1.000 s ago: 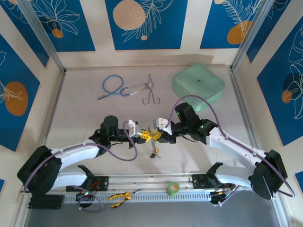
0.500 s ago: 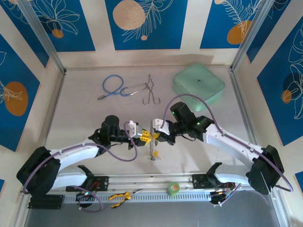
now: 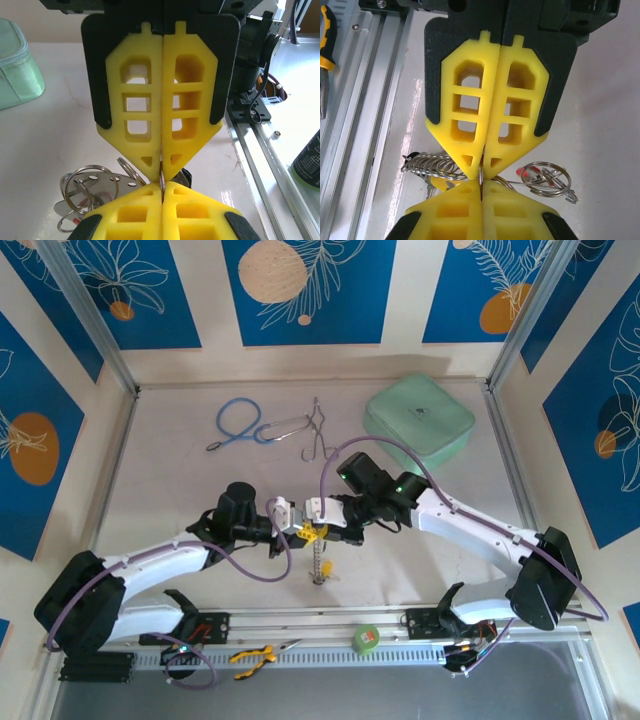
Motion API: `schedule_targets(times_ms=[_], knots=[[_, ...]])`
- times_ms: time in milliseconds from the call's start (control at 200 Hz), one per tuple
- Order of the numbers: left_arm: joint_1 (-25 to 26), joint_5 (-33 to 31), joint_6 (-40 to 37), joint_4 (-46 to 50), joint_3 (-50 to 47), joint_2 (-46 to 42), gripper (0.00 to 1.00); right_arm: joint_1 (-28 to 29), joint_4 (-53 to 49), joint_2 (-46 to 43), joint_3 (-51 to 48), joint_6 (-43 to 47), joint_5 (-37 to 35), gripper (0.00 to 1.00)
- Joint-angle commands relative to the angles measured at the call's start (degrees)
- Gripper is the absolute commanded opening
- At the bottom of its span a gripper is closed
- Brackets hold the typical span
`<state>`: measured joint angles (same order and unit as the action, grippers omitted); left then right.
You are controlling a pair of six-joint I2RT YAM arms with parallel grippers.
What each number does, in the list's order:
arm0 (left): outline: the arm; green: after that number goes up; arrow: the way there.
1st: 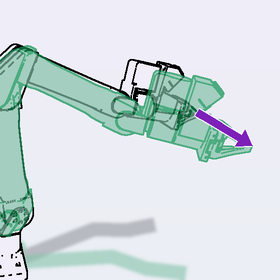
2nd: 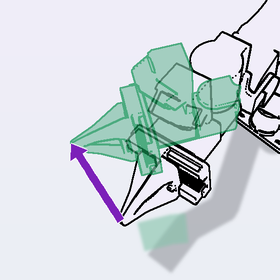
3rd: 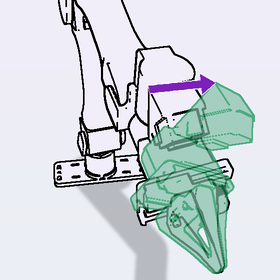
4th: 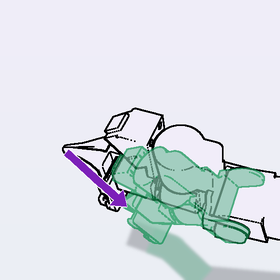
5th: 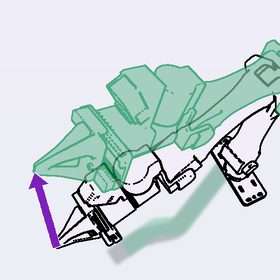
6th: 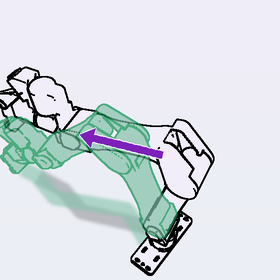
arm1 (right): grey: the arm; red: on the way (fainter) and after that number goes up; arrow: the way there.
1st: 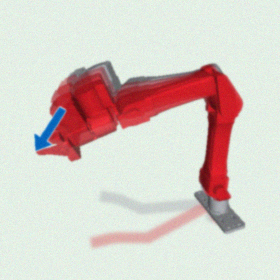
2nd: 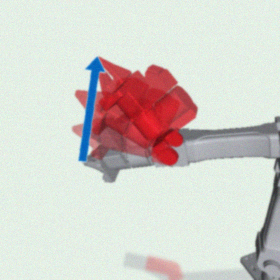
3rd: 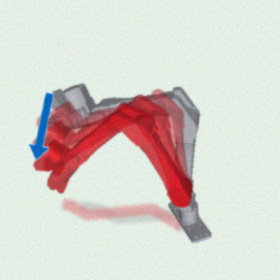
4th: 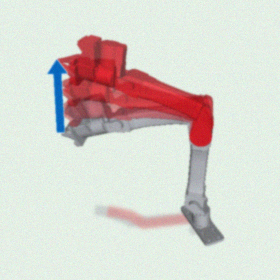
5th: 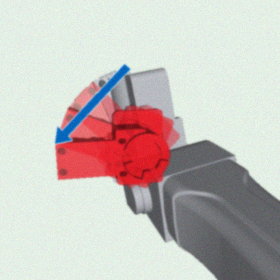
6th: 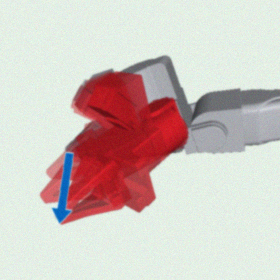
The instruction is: Put the keys on the keyring
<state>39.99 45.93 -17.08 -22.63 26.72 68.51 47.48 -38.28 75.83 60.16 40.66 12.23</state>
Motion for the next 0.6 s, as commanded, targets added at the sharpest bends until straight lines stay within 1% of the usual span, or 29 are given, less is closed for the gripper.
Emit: schedule_targets(times_ms=[0, 35, 65, 130, 190, 270, 595], knots=[[0.4, 0.3, -2.1, 0.2, 1.5, -1.8, 0.00, -1.8, 3.4, -3.0, -1.0, -1.5, 6.0, 0.10], [0.4, 0.2, -2.0, -0.4, 1.1, -2.0, 0.00, -3.1, 5.4, -4.3, -2.5, -2.9, 8.0, 0.18], [0.4, 0.2, -1.8, -1.1, 0.7, -2.2, 0.00, -4.3, 7.2, -5.1, -4.0, -4.2, 10.3, 0.22], [0.4, 0.2, -1.0, -3.6, -0.3, -2.3, 0.00, -6.4, 10.7, -6.8, -7.2, -6.8, 13.9, 0.25], [0.4, 0.3, 0.1, -6.2, -1.1, -2.2, 0.00, -7.0, 13.3, -7.7, -9.2, -8.5, 15.6, 0.27], [0.4, 0.6, 1.0, -8.2, -1.6, -1.9, 0.00, -7.0, 15.2, -8.0, -10.9, -9.9, 15.9, 0.27], [0.4, 0.7, 3.2, -13.2, -3.3, -1.3, 0.00, -6.9, 16.8, -8.9, -14.5, -11.7, 12.8, 0.26]])
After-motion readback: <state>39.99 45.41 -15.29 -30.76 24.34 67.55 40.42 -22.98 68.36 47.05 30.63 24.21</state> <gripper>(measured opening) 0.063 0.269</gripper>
